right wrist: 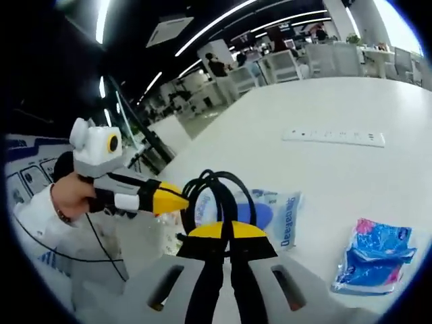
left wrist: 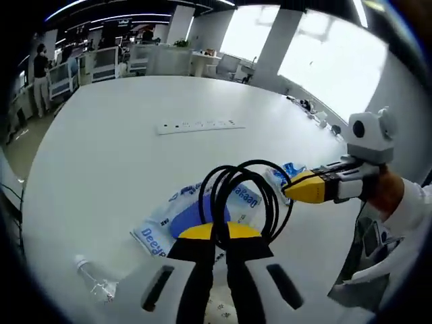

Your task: Arrange the tabletop items into an orderly group along one side of the table until the central work area is clear of visible clutter.

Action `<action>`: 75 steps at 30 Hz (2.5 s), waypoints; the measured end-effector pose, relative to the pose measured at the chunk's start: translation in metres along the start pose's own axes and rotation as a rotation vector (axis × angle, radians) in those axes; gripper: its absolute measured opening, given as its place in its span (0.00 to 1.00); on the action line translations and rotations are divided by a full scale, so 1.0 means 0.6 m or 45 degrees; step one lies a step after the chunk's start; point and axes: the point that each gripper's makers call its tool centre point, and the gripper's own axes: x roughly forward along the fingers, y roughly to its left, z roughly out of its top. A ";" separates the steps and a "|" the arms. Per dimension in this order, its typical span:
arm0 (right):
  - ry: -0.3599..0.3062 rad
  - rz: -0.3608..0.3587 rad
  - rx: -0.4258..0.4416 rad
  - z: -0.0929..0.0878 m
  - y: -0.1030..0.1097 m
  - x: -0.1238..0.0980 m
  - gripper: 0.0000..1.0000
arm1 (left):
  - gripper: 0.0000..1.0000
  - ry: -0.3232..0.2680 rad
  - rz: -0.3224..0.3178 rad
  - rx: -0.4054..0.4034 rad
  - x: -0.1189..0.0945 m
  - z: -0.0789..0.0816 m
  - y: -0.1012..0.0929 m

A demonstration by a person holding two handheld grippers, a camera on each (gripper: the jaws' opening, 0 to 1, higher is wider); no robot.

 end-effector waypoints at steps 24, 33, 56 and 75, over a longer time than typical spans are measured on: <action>-0.064 -0.129 -0.019 -0.027 -0.065 -0.206 0.00 | 0.00 -0.084 -0.126 0.067 0.022 0.031 -0.212; -0.066 -0.182 0.009 -0.052 -0.093 -0.261 0.00 | 0.01 -0.055 -0.190 0.084 0.043 0.018 -0.273; 0.014 -0.225 0.151 -0.153 -0.164 -0.314 0.00 | 0.01 0.126 -0.280 0.080 0.114 -0.058 -0.355; 0.151 -0.236 0.243 -0.238 -0.215 -0.291 0.00 | 0.01 0.286 -0.317 -0.056 0.186 -0.136 -0.355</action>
